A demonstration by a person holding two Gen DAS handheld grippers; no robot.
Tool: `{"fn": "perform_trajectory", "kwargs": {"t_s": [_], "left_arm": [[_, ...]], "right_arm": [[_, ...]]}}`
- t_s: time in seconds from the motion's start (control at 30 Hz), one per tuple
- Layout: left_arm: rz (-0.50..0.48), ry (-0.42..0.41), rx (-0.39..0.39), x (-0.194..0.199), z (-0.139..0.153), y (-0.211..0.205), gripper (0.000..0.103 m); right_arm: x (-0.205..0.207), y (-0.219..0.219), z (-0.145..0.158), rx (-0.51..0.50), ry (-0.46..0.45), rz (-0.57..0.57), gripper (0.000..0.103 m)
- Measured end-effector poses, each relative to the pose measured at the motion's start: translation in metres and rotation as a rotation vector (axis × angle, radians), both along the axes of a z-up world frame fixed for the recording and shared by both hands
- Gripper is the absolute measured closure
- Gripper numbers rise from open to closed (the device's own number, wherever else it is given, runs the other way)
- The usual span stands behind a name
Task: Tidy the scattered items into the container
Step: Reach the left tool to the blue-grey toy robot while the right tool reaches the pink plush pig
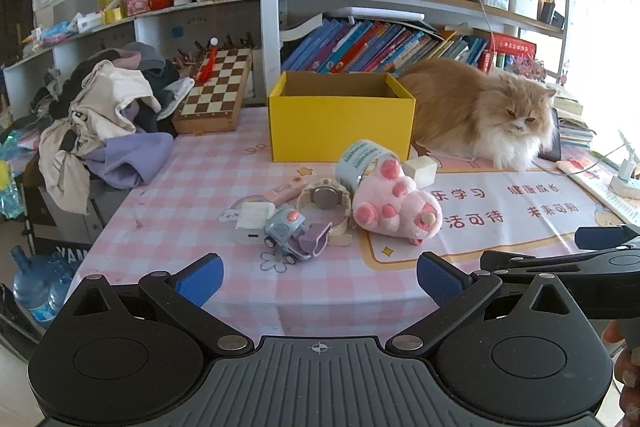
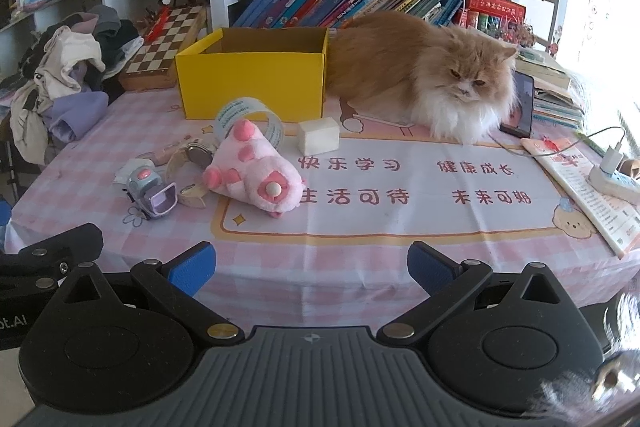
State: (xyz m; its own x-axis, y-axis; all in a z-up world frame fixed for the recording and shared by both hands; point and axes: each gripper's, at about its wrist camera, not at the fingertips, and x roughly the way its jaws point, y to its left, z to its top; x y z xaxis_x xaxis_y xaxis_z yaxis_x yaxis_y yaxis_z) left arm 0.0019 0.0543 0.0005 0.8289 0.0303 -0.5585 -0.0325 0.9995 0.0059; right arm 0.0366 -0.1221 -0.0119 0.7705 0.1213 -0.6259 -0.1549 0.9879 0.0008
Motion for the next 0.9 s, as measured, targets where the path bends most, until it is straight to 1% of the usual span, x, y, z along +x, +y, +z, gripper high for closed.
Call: {"fn": "perform_trajectory", "kwargs": {"t_s": [0.27,0.57,0.9], "left_arm": [[-0.004,-0.026,-0.004,-0.002,0.001,0.002,0.0],[0.013,-0.006,-0.024,0.005,0.001,0.01,0.0],[0.048,0.037,-0.051,0.019,-0.006,0.02,0.0]], "right_arm": [[0.004,0.001,0.0,0.018,0.01,0.019,0.0],[0.013,0.005,0.0,0.044,0.007,0.059,0.0],[0.032,0.016,-0.007,0.058,0.033,0.12,0.002]]}}
